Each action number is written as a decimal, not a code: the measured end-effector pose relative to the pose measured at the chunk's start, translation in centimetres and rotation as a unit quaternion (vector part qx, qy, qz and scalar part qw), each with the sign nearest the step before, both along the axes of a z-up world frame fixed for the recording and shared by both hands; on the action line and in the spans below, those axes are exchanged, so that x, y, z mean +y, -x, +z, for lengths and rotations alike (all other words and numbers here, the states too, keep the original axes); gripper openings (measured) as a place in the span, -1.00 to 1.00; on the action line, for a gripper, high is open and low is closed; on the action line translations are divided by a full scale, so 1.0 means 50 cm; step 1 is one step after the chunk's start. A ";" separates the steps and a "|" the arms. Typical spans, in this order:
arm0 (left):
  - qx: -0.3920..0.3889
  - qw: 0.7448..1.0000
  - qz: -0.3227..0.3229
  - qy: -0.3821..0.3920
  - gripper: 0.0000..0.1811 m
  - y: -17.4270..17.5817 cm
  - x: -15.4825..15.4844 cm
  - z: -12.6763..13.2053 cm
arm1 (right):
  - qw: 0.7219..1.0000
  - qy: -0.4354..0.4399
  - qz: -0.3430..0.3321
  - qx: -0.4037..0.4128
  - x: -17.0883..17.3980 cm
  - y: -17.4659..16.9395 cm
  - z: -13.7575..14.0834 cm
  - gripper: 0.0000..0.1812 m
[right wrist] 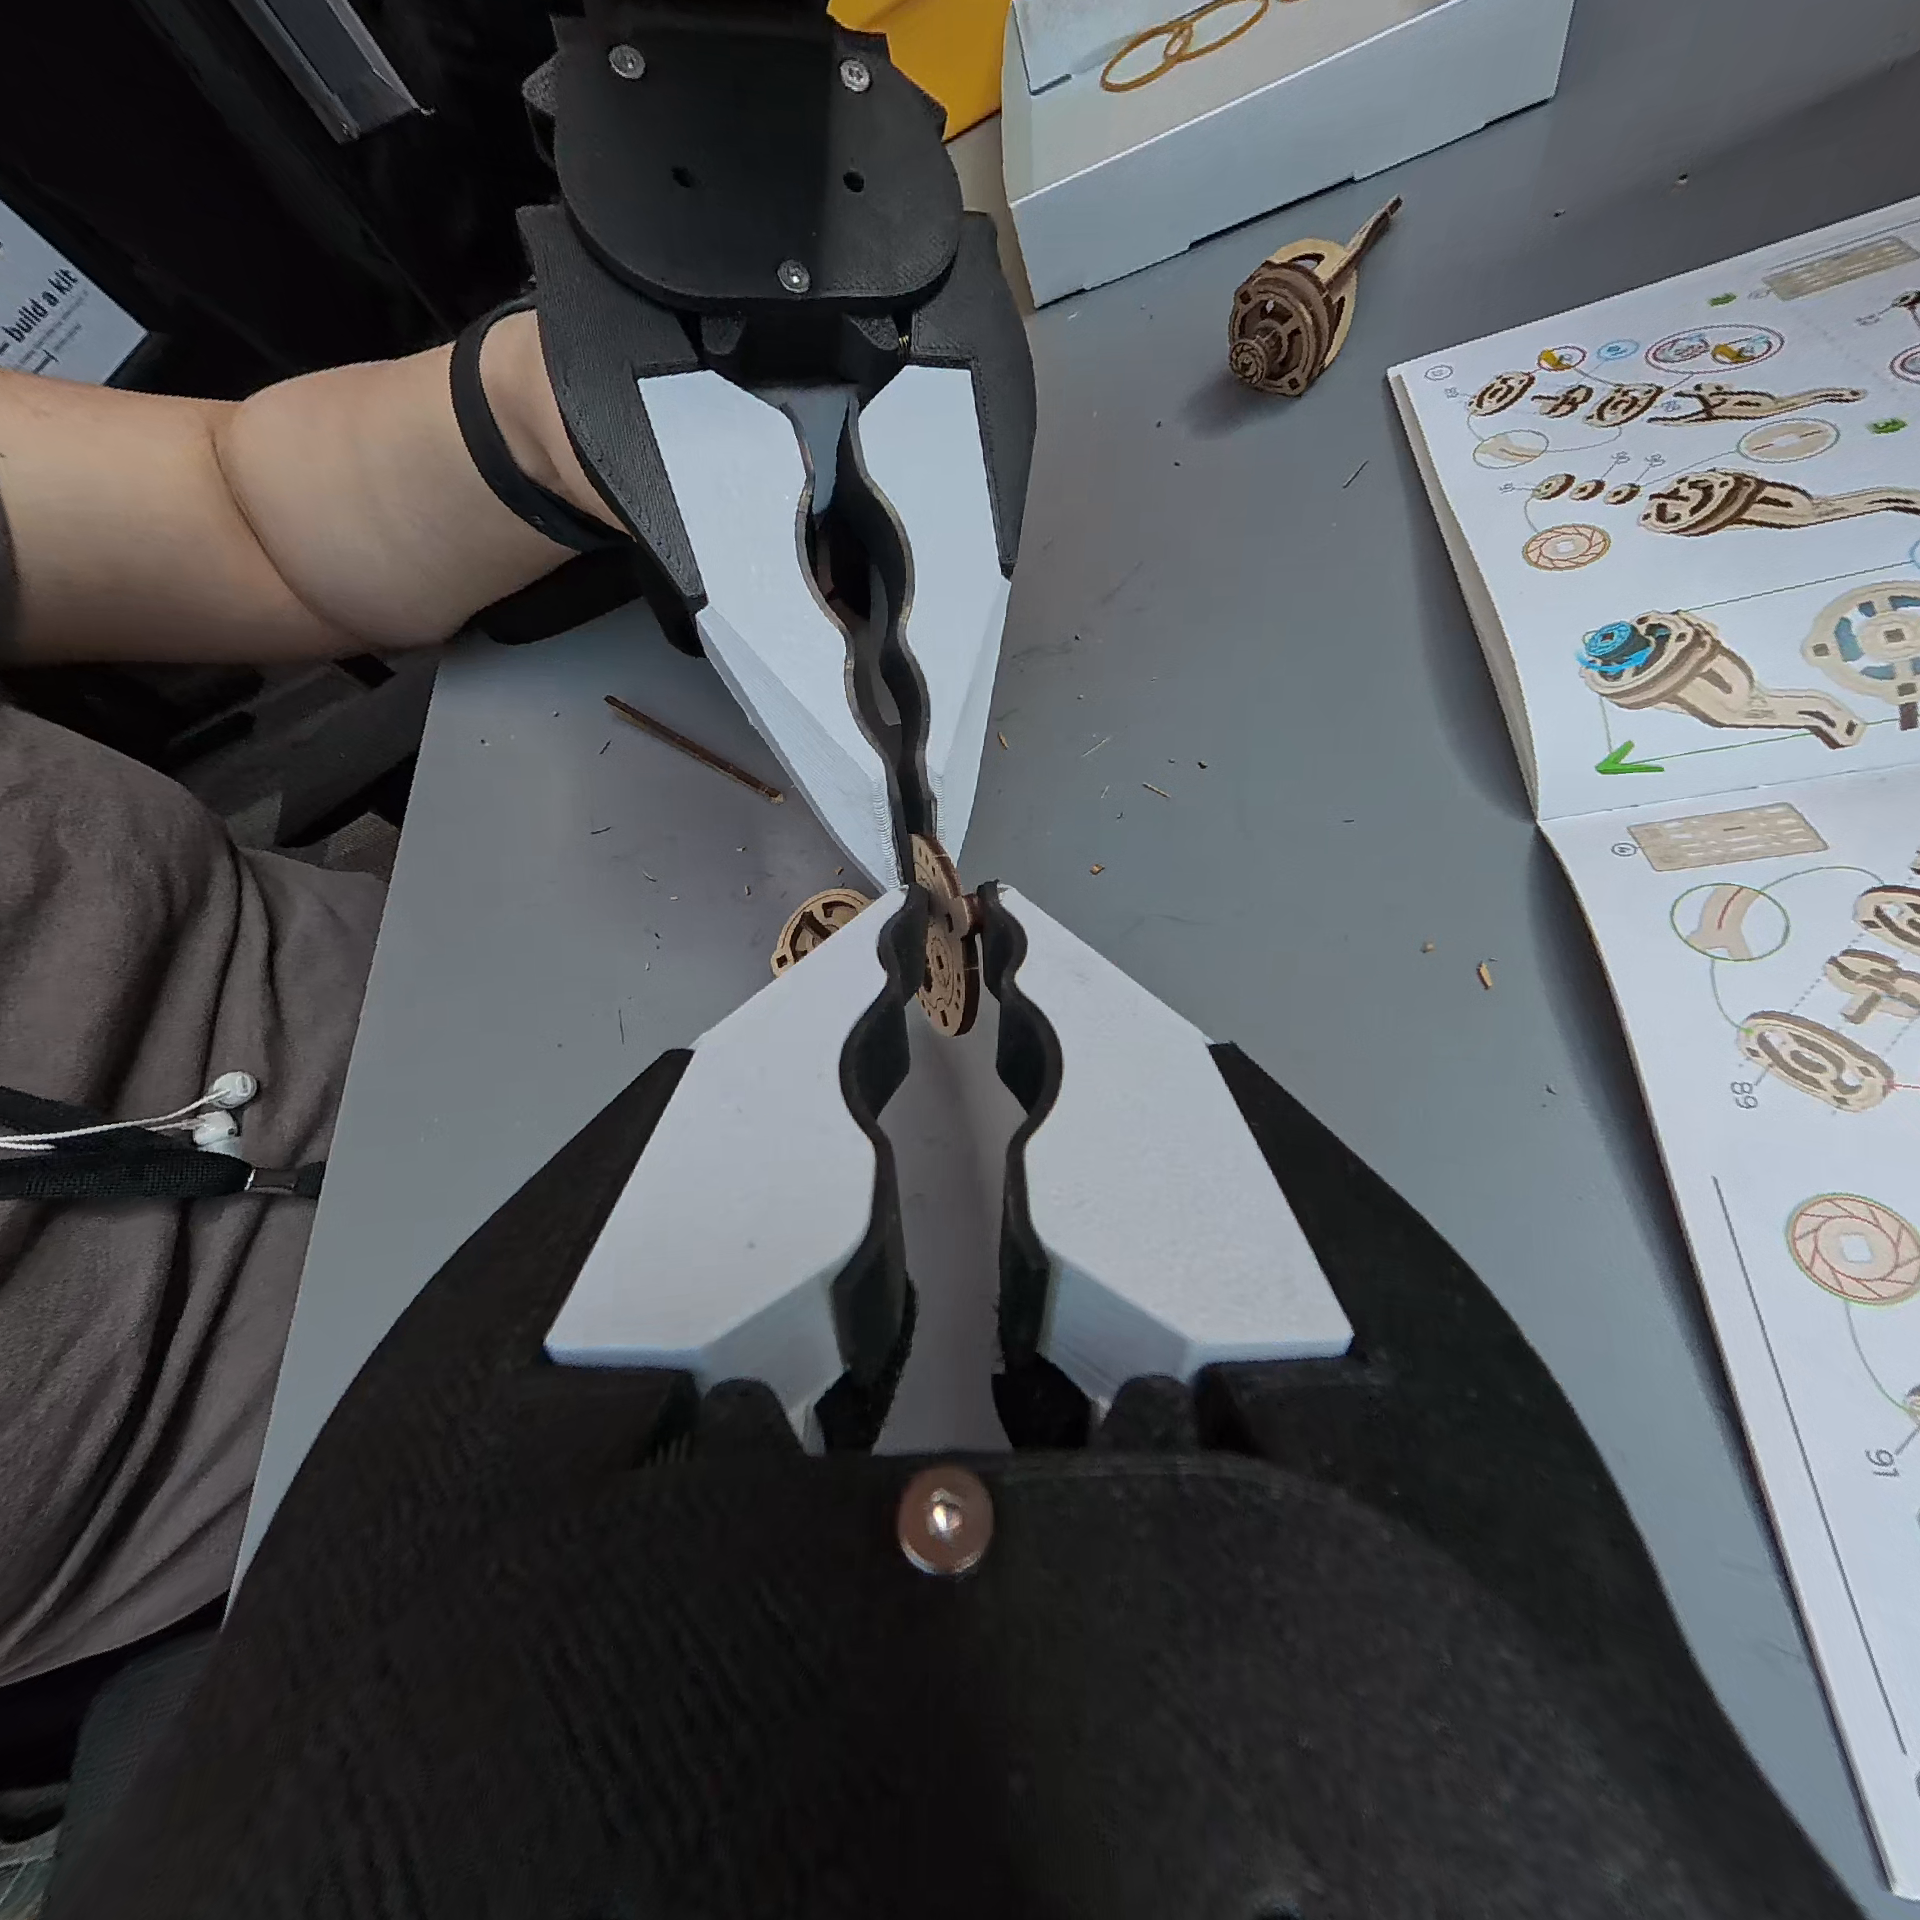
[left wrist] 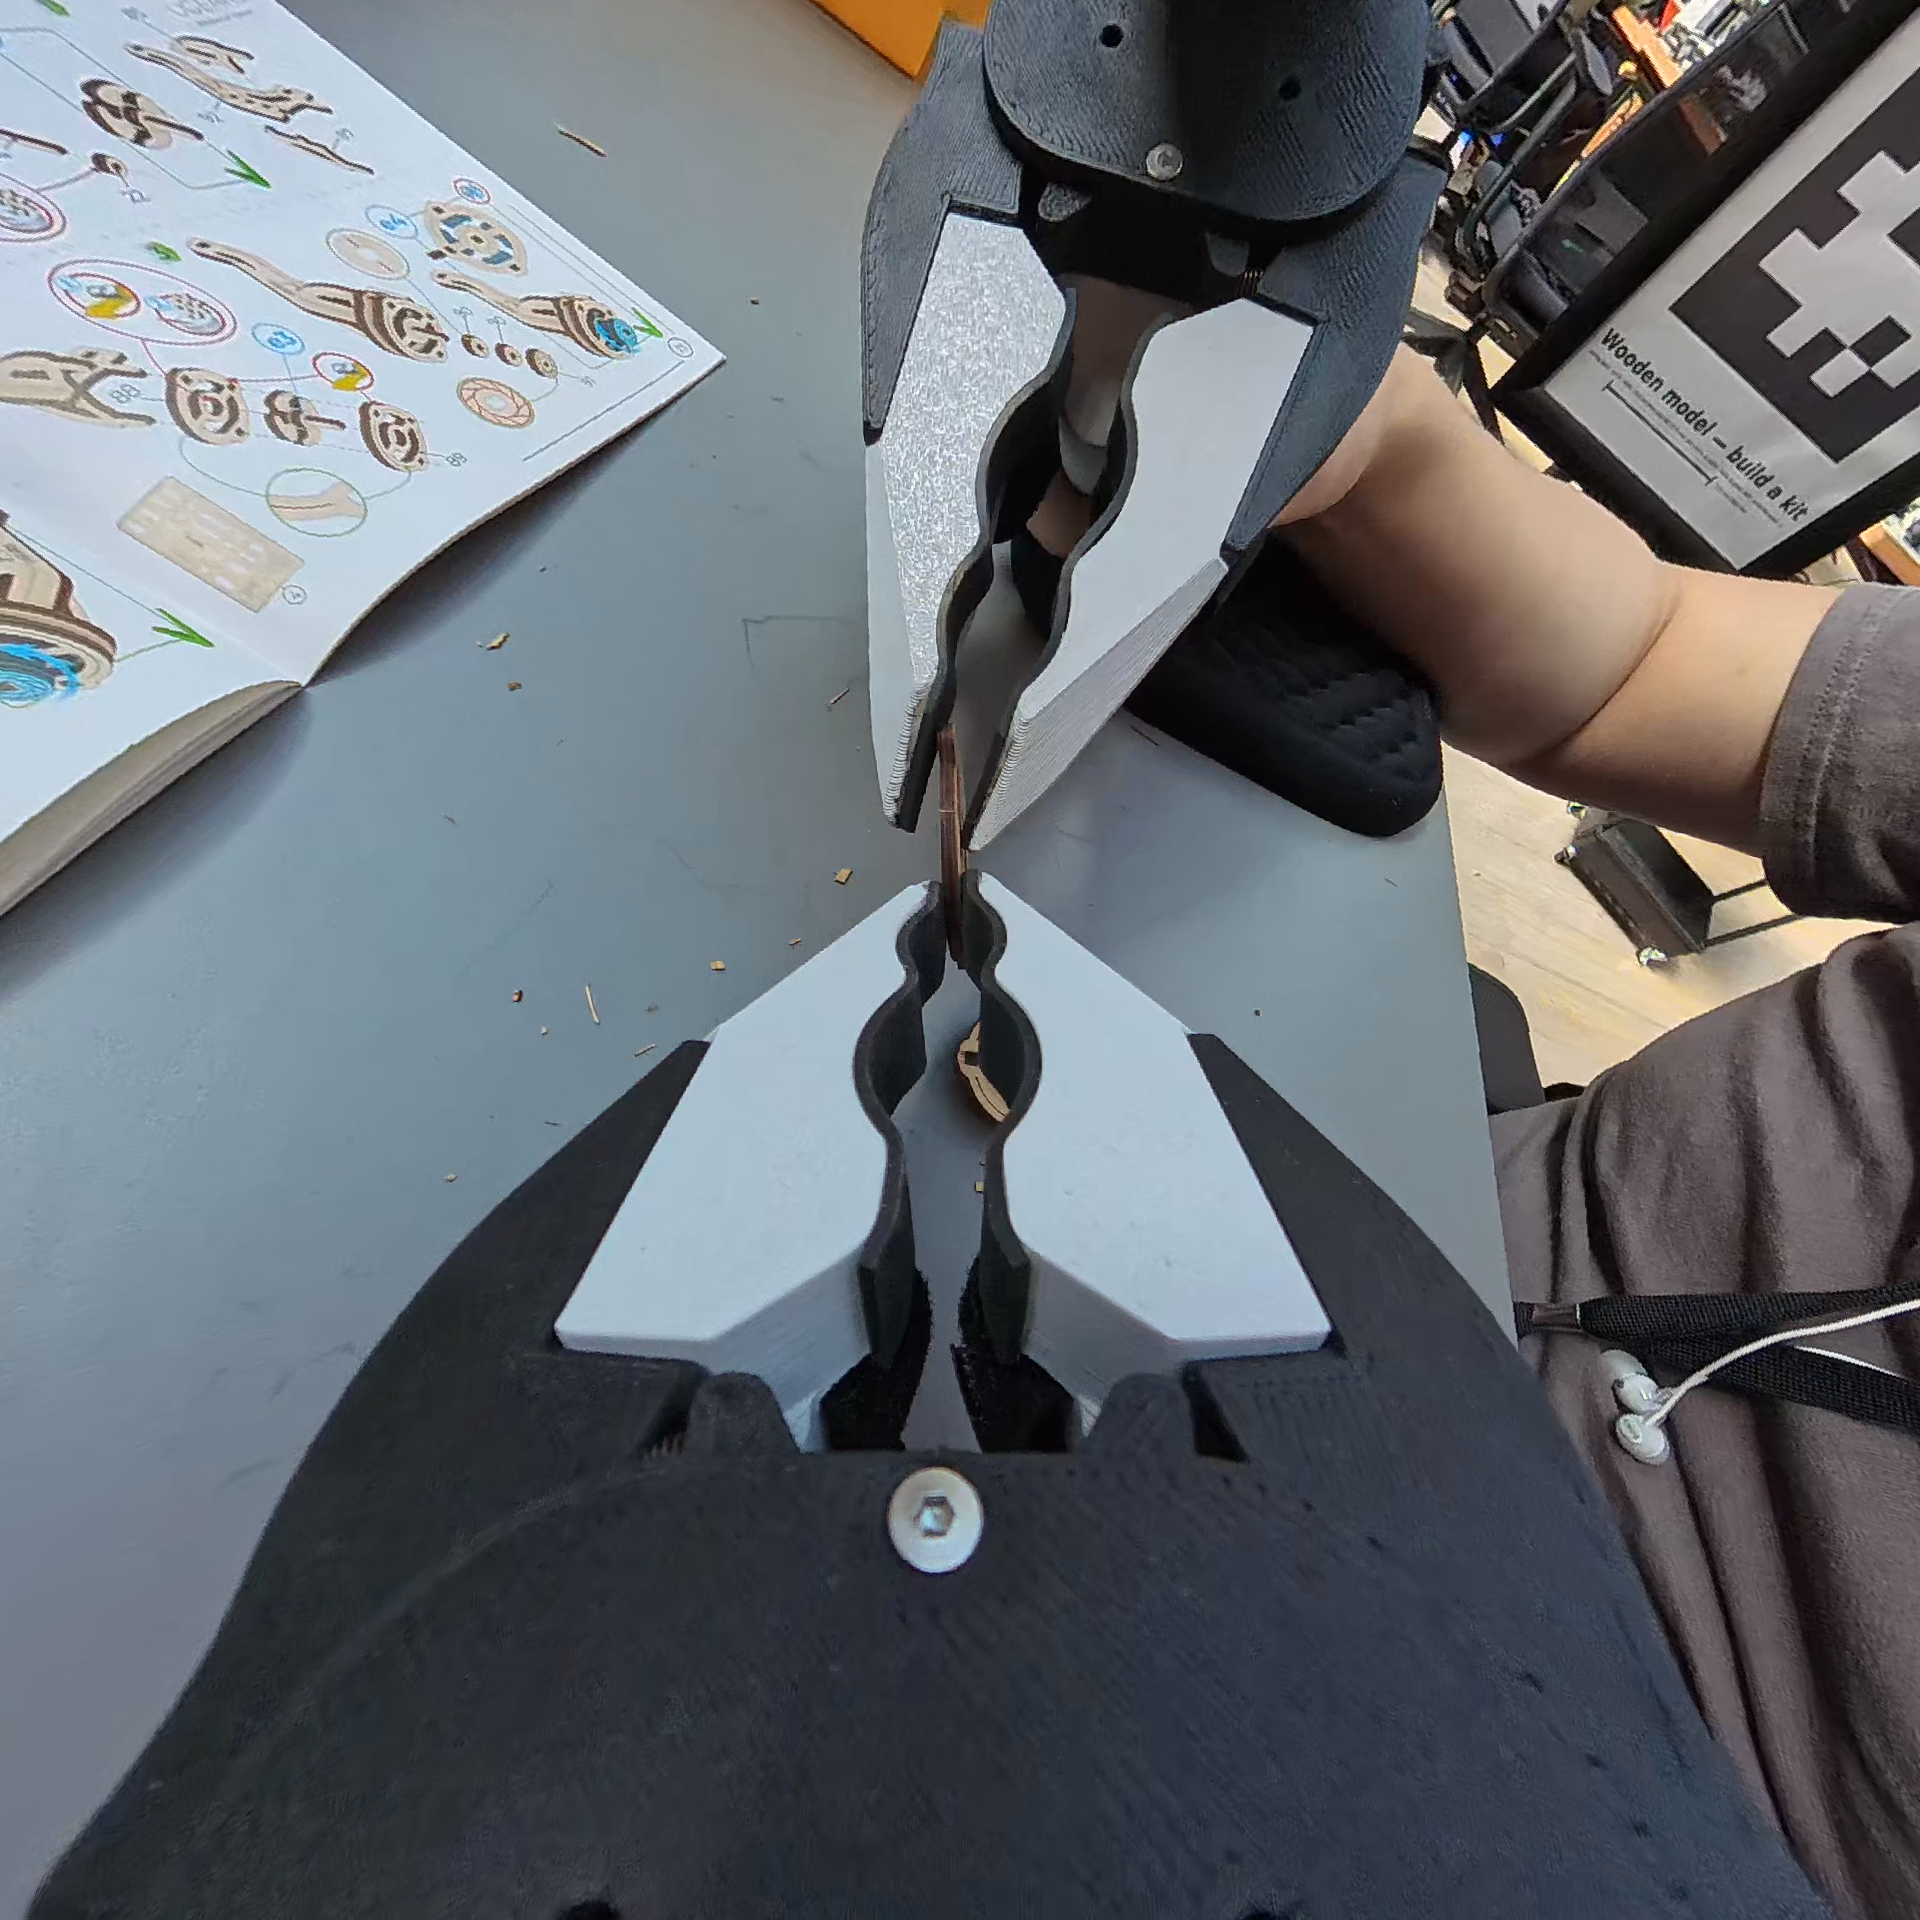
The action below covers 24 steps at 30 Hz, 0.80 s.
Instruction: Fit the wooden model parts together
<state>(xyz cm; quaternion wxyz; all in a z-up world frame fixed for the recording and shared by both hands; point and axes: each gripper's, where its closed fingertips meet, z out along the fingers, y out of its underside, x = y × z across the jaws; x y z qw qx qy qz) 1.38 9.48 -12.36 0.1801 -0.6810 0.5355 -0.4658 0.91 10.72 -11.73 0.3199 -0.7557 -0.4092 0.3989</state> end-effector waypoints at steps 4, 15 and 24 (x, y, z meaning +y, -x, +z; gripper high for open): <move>0.025 1.000 -0.016 -0.011 -1.00 0.003 -0.007 -0.021 | 0.999 0.005 0.010 -0.035 -0.006 0.003 -0.022 -0.92; -0.009 1.000 -0.009 -0.012 -0.95 -0.008 0.002 -0.014 | 0.998 0.058 -0.007 0.026 -0.003 -0.004 0.002 -0.99; -0.073 0.994 -0.017 0.077 -1.00 -0.007 -0.004 0.033 | 0.995 0.061 0.007 0.076 -0.010 -0.007 0.034 -0.98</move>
